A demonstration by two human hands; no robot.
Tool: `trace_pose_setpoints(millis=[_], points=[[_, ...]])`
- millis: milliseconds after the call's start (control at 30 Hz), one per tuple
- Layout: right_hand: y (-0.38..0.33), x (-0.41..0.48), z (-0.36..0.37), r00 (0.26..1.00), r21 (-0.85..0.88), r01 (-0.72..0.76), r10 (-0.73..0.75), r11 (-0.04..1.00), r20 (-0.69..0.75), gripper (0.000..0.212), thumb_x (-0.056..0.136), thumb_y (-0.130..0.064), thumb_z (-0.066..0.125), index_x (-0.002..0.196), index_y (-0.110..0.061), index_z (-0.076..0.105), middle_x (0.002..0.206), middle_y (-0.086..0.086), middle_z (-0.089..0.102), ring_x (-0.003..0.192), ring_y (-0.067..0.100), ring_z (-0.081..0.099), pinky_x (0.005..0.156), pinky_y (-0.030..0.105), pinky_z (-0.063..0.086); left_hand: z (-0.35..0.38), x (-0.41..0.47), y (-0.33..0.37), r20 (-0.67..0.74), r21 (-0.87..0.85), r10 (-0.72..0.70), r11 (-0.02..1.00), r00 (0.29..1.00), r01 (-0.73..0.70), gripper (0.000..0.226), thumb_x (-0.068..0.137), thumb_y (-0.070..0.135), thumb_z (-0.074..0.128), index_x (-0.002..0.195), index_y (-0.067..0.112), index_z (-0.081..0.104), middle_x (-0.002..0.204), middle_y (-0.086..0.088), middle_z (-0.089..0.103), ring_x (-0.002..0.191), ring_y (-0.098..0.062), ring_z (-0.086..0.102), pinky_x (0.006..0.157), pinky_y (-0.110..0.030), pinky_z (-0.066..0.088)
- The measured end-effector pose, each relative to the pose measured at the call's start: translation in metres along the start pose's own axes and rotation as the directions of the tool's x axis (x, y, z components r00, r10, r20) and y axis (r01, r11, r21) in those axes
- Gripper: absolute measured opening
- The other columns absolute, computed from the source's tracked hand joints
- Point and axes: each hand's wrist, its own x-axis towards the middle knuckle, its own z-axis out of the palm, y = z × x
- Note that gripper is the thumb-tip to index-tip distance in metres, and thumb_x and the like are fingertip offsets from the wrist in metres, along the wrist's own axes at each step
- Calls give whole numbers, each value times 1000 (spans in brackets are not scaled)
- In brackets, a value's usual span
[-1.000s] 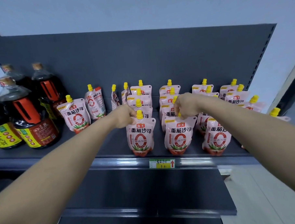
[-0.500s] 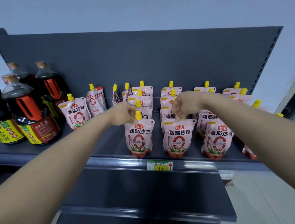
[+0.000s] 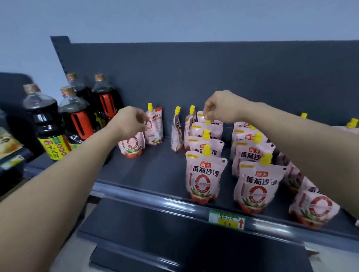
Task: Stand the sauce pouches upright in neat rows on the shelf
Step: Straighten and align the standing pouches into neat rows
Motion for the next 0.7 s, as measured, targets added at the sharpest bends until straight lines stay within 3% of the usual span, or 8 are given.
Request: trace_pose_setpoints(millis=[133, 267, 433, 533, 600, 700], points=[[-22, 55, 13, 1000, -31, -7, 7, 1000, 5, 17, 89, -17, 64, 100, -7, 72, 105, 10, 71, 100, 26, 64, 85, 31, 50, -12, 30, -39, -48, 80, -49, 995, 998, 52, 37, 81, 9, 67, 117, 4, 62, 120, -14, 64, 111, -29, 59, 90, -30, 44], [-33, 105, 29, 996, -97, -76, 80, 992, 42, 20, 88, -15, 63, 105, -10, 71, 112, 10, 69, 104, 30, 63, 92, 37, 52, -12, 65, -59, -11, 76, -12, 997, 1000, 13, 38, 82, 11, 67, 119, 3, 60, 122, -14, 63, 113, -29, 58, 93, -32, 45], [-26, 145, 43, 976, -189, -196, 210, 962, 58, 27, 87, -13, 62, 113, -14, 68, 119, 12, 65, 107, 32, 62, 88, 33, 51, 8, 99, -48, 128, -72, 123, 991, 984, -115, 23, 83, 10, 66, 106, 4, 64, 97, -9, 66, 90, -26, 63, 77, -27, 47], [-19, 156, 48, 956, -241, -258, 283, 935, 76, 31, 87, -10, 60, 118, -15, 66, 123, 13, 62, 108, 34, 61, 89, 35, 53, 30, 118, -35, 240, -134, 155, 983, 958, -125, 25, 84, 21, 68, 102, 5, 64, 91, -6, 61, 81, -22, 57, 72, -30, 46], [-14, 161, 51, 949, -273, -269, 303, 924, 89, 37, 87, -9, 56, 123, -16, 63, 126, 11, 62, 112, 33, 60, 93, 37, 53, 48, 131, -29, 285, -152, 128, 985, 950, -87, 29, 81, 35, 69, 87, 7, 60, 82, -6, 57, 75, -22, 51, 70, -32, 43], [-9, 166, 54, 945, -318, -252, 303, 914, 120, 48, 88, -7, 53, 133, -21, 55, 135, 8, 56, 122, 31, 54, 99, 36, 49, 69, 140, -22, 301, -30, 58, 998, 952, -51, 50, 75, 54, 67, 61, 12, 43, 60, -1, 45, 57, -18, 43, 56, -29, 32]])
